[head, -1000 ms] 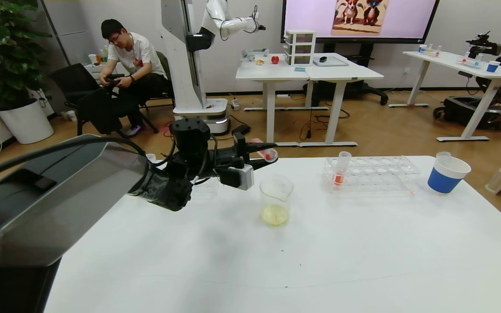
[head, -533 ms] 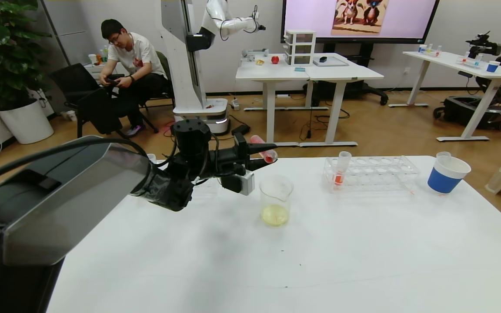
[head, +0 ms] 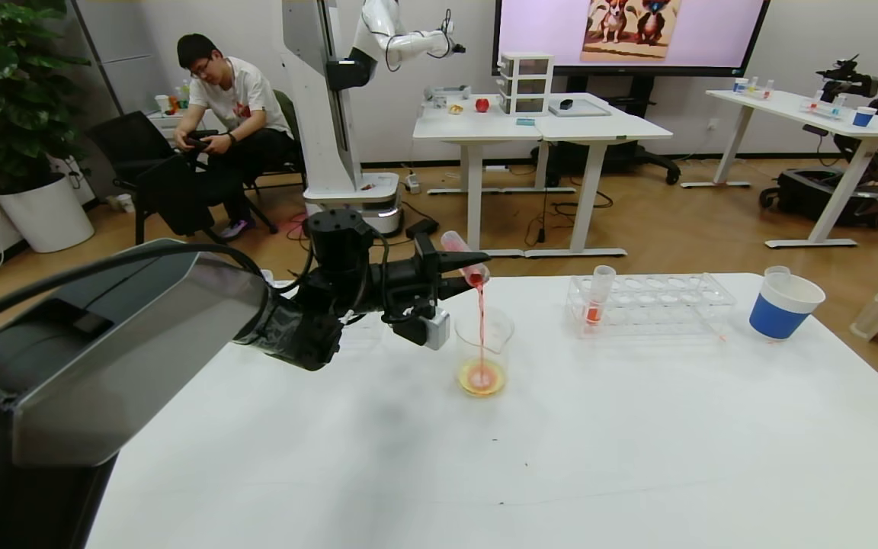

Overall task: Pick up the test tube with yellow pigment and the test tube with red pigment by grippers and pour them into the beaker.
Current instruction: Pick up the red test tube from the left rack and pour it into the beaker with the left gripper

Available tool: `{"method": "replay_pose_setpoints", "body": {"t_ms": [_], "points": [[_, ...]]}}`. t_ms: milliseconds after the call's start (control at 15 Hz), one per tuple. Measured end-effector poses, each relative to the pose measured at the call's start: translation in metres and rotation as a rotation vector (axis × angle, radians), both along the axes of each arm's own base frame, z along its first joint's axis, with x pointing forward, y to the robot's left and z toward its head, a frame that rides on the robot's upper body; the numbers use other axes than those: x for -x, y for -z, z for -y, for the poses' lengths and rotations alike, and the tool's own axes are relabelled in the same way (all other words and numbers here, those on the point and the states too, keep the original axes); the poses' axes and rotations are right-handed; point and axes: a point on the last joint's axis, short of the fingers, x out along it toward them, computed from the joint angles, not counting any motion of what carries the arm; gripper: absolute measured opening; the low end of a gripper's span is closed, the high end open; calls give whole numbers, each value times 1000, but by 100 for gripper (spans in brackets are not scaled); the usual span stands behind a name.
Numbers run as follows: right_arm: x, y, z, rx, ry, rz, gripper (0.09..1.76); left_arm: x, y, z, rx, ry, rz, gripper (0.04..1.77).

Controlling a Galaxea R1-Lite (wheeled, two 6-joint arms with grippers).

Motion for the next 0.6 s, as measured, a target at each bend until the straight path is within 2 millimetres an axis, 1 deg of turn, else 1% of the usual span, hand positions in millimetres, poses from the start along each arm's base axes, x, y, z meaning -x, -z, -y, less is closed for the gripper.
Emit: {"method": "replay_pose_setpoints", "body": {"t_ms": [333, 600], "points": [[0, 0, 0, 0, 0, 0, 174, 0, 2, 1, -19, -3, 47, 52], [0, 0, 0, 0, 0, 0, 174, 0, 2, 1, -55, -9, 157, 52]]}}
